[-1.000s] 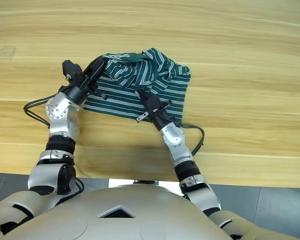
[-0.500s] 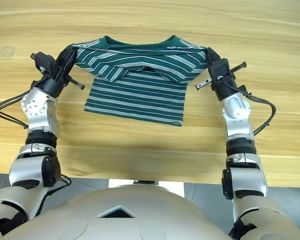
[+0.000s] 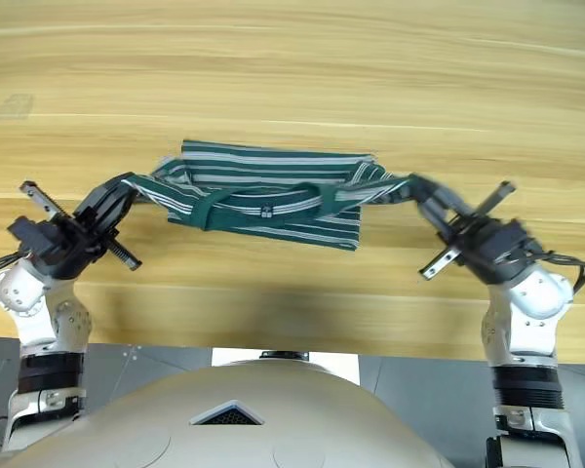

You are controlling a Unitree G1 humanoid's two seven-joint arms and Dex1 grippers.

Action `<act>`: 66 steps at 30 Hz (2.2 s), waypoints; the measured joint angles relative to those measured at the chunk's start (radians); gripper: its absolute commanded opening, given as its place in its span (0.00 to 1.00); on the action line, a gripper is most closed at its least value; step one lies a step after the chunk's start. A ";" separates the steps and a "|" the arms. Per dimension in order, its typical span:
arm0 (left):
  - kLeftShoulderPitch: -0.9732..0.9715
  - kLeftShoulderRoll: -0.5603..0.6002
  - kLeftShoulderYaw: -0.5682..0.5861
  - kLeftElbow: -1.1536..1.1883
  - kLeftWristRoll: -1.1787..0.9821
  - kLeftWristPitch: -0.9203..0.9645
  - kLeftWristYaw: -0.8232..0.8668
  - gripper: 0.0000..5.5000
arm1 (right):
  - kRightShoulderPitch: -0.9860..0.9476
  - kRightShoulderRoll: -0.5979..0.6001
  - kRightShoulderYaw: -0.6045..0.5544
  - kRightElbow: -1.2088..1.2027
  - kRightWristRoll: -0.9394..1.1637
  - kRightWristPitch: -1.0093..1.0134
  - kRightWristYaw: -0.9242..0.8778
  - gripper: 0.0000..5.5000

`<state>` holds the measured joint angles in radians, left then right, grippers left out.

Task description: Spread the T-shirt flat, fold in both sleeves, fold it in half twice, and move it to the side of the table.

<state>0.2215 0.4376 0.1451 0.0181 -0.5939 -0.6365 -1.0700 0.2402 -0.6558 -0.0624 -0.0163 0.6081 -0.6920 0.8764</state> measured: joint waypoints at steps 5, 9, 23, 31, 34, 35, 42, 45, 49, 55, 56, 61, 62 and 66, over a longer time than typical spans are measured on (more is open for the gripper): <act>-0.241 0.030 -0.025 0.294 0.126 0.100 0.035 0.00 | -0.324 0.047 0.041 0.297 -0.166 0.121 -0.028 0.01; -0.678 0.016 -0.070 0.638 0.317 0.214 0.338 0.00 | -0.717 0.126 0.118 0.649 -0.391 0.212 -0.260 0.01; -1.167 -0.125 -0.025 1.073 0.397 0.156 0.692 0.00 | -1.152 0.305 0.253 1.094 -0.747 0.010 -0.852 0.01; -0.303 0.034 -0.193 0.606 0.430 0.015 0.257 0.00 | -0.311 -0.015 0.356 0.550 -0.465 -0.139 -0.290 0.01; -0.125 0.071 -0.171 0.419 0.380 0.020 0.217 0.00 | -0.235 -0.073 0.291 0.509 -0.434 -0.111 -0.239 0.01; -0.106 0.072 -0.161 0.406 0.372 0.028 0.220 0.00 | -0.222 -0.070 0.284 0.518 -0.436 -0.098 -0.237 0.01; -0.055 0.079 -0.118 0.432 0.375 0.038 0.239 0.00 | -0.159 -0.057 0.263 0.566 -0.536 -0.100 -0.226 0.01; -0.030 0.093 -0.109 0.425 0.375 0.028 0.237 0.00 | -0.112 -0.057 0.268 0.533 -0.562 -0.136 -0.220 0.01; 0.055 0.099 -0.113 0.360 0.368 -0.026 0.201 0.05 | -0.049 -0.065 0.285 0.442 -0.571 -0.151 -0.191 0.06; 0.096 0.098 -0.180 0.267 0.325 -0.047 0.100 0.24 | -0.029 -0.063 0.322 0.345 -0.551 -0.120 -0.122 0.25; 0.107 0.097 -0.181 0.249 0.313 -0.046 0.097 0.27 | -0.030 -0.063 0.320 0.342 -0.549 -0.116 -0.118 0.28; 0.120 0.105 -0.130 0.252 0.238 -0.023 0.080 0.42 | -0.020 -0.066 0.287 0.334 -0.533 -0.106 -0.109 0.44; 0.125 0.106 -0.109 0.248 0.200 -0.017 0.078 0.44 | -0.006 -0.071 0.269 0.333 -0.520 -0.104 -0.108 0.48; 0.168 0.100 -0.030 0.199 0.076 0.013 0.064 0.57 | 0.032 -0.099 0.180 0.313 -0.405 -0.079 -0.092 0.53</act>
<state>0.3897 0.5374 0.1148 0.2168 -0.5181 -0.6239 -1.0064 0.2718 -0.7545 0.1179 0.2968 0.2027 -0.7706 0.7847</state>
